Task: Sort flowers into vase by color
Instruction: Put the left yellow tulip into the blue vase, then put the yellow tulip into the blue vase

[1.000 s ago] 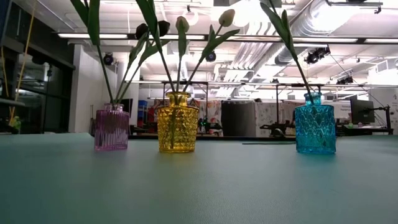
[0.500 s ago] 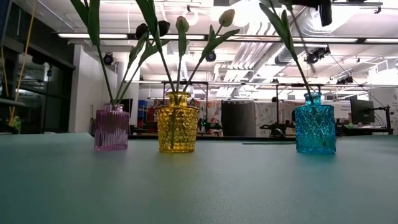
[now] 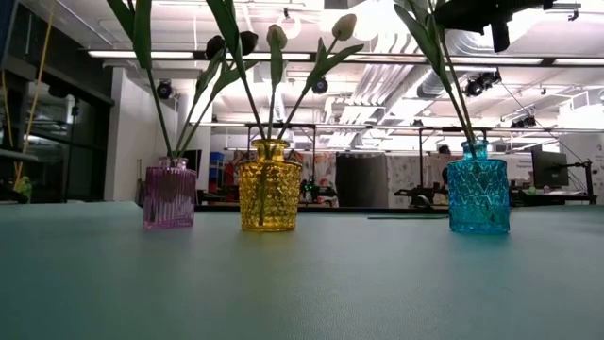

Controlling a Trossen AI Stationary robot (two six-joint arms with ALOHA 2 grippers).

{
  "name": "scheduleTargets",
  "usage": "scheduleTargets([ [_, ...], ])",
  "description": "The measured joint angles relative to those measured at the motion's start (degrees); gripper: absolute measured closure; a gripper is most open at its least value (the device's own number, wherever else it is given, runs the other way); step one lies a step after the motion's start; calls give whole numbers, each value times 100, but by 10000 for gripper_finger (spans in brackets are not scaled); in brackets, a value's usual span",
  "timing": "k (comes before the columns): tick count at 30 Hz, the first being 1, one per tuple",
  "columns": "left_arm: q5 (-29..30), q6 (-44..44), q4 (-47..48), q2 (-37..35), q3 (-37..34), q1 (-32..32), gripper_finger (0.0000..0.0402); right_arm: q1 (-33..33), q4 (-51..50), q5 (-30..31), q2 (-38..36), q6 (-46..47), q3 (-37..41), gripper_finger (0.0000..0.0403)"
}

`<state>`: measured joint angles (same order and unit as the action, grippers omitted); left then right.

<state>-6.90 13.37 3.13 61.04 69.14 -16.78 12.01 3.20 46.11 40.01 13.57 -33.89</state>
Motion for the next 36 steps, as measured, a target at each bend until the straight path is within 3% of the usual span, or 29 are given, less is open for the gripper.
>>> scheduleTargets([
  [16,2,11,5,1,0,0,170,4,-658,-600,142,804,0,402],
  [20,2,13,5,0,0,0,170,4,-699,-702,115,1020,-3,387],
  [23,2,13,12,2,0,0,170,4,-902,-728,95,1331,-117,352],
  [27,2,15,63,1,0,0,170,4,-1804,-940,88,1808,-476,277],
  [32,2,9,130,0,0,0,170,4,-3419,-1703,88,2293,-1123,173],
  [36,2,7,182,0,0,0,170,4,-4622,-2329,88,2836,-1683,115],
])
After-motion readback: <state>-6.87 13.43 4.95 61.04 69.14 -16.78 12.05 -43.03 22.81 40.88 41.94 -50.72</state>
